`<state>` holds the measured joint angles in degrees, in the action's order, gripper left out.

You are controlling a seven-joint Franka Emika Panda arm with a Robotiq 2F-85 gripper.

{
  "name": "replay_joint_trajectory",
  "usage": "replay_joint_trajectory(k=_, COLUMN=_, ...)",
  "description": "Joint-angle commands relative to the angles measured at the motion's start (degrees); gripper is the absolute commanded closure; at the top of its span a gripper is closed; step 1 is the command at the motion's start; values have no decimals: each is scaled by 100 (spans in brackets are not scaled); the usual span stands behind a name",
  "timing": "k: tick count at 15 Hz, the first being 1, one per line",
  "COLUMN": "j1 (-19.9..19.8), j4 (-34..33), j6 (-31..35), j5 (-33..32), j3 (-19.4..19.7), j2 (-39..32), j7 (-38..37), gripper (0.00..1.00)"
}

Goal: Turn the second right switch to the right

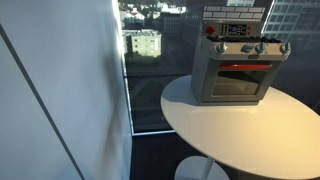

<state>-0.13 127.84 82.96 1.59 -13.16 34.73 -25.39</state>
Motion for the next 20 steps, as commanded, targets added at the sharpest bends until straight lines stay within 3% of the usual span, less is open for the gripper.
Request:
replay_joint_trajectory(k=1, j1=45, j4=-18, j6=-14, j5=-18, j3=33, j2=-10, j7=-21, gripper=0)
replay_joint_trajectory(k=11, j1=-60, j4=-550, j6=290, j5=-158, j3=50, j2=-367, j7=-95, gripper=0)
replay_joint_trajectory(k=20, j1=-237, j4=-1554, j6=974, j5=-465, j3=274, j2=-1355, j7=-136, gripper=0)
